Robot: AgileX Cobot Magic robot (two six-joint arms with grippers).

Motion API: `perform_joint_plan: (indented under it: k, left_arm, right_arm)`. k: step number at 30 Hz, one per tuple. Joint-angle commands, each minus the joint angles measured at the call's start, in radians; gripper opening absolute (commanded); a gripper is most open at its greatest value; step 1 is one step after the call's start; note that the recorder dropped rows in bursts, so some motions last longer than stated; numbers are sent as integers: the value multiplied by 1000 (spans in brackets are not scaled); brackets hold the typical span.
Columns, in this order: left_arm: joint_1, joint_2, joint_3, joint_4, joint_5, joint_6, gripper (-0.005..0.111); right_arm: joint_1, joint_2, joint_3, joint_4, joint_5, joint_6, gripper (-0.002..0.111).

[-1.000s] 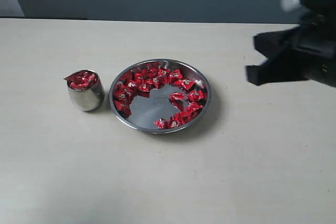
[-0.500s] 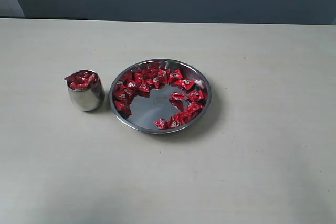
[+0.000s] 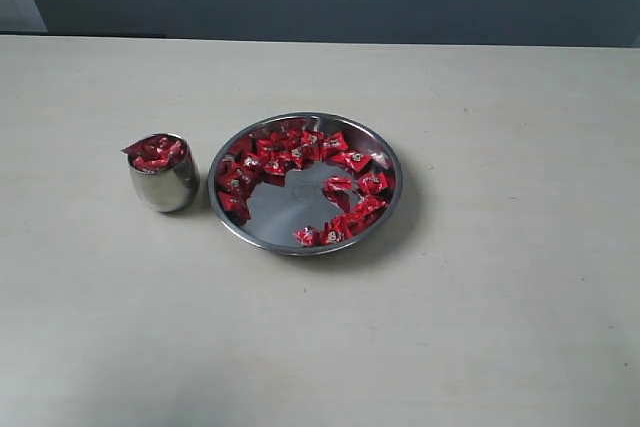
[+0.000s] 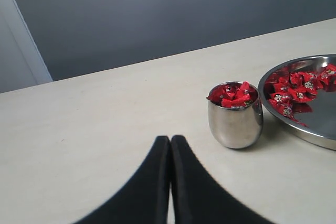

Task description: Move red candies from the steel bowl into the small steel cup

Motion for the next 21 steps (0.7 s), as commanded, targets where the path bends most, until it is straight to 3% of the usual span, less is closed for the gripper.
perform_joint_plan:
  k: [1,5,7,21]
  left_arm:
    - [0,-5,4,-1,-10,-3,1]
    - [0,-5,4,-1,-10,-3,1]
    - [0,-5,4,-1,-10,-3,1]
    - [0,-5,4,-1,-10,-3,1]
  right_arm:
    - [-3,-8,2,41,-11,-93,-1]
    - [-3,-8,2,412,-27,-551,-1]
    - [-5,-8,2,500,-25,-654,-1]
    - [-5,-8,2,518,-25,-646,-1]
